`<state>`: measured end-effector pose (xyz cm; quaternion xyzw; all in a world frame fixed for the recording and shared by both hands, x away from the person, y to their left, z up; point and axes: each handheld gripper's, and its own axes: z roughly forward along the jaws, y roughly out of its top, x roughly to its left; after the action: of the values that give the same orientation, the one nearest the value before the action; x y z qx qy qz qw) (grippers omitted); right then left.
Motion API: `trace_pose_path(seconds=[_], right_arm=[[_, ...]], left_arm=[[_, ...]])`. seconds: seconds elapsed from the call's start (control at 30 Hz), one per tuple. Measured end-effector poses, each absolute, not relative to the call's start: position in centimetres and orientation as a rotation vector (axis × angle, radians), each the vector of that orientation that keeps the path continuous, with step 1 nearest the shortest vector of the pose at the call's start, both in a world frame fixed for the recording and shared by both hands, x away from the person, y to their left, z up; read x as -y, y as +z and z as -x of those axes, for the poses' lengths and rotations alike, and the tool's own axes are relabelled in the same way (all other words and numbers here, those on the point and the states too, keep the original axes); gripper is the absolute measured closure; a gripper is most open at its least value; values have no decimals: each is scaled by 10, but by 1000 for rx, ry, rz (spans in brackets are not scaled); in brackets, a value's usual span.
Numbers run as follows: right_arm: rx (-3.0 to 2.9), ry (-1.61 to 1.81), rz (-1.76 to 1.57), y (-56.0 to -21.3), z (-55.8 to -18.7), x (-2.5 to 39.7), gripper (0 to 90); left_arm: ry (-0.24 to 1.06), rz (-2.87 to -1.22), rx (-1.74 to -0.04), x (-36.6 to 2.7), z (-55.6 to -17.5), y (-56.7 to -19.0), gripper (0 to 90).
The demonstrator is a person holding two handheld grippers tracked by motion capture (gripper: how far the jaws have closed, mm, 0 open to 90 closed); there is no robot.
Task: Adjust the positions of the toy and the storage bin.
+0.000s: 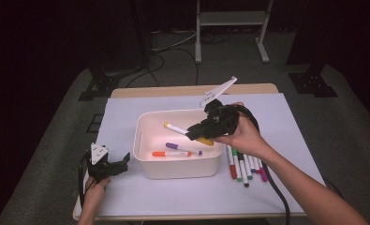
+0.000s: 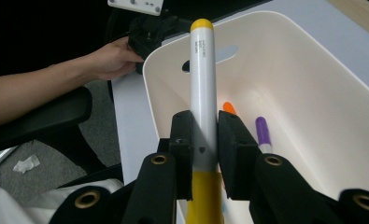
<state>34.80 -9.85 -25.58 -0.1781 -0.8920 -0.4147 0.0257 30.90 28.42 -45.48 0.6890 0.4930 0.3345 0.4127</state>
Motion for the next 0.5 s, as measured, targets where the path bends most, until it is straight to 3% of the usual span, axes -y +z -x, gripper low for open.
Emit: trace_pose_path(seconds=[0.5], right_arm=[[2745,-1203,442,-286,-364,56,757]], left_arm=[[839,-1733,-1237,-284,-309,-455,0]])
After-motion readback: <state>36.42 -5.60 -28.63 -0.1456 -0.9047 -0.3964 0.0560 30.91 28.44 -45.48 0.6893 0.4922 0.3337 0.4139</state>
